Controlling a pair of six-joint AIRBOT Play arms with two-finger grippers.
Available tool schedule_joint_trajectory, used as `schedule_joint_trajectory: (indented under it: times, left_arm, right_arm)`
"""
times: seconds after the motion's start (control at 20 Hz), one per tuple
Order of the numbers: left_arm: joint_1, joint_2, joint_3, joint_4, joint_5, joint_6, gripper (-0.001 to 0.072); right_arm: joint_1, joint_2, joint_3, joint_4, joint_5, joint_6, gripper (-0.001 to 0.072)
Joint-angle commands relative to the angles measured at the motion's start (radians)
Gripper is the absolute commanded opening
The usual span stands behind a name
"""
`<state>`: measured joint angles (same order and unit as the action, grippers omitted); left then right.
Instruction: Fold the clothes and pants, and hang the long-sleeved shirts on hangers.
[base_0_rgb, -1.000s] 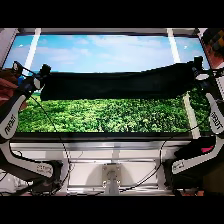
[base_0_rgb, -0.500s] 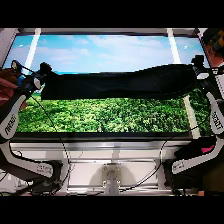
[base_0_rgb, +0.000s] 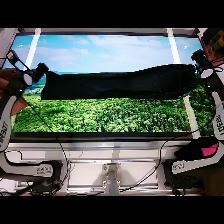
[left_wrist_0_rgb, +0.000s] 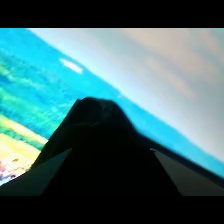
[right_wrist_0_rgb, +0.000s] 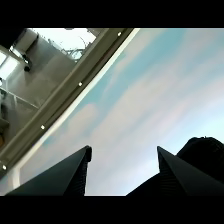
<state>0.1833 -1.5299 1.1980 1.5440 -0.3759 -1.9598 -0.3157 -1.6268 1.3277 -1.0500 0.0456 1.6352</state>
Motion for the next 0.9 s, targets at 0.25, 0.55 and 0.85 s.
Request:
schedule_joint_trajectory:
  times: [0.25, 0.55, 0.85]
  left_arm:
    - [0.244, -0.034, 0.163, -0.447, -0.575, 0.5, 0.0626]
    - [0.306, -0.23, 0.354, -0.505, -0.788, 0.687, 0.0626]
    - [0.311, -0.389, 0.427, -0.602, -0.842, 0.764, 0.0625]
  right_arm:
    - [-0.002, 0.076, 0.002, -0.039, 0.349, -0.367, 0.0473]
    - [-0.002, 0.077, 0.002, -0.028, 0.469, -0.366, 0.0473]
    - [-0.001, 0.077, 0.002, 0.032, 0.508, -0.365, 0.0473]
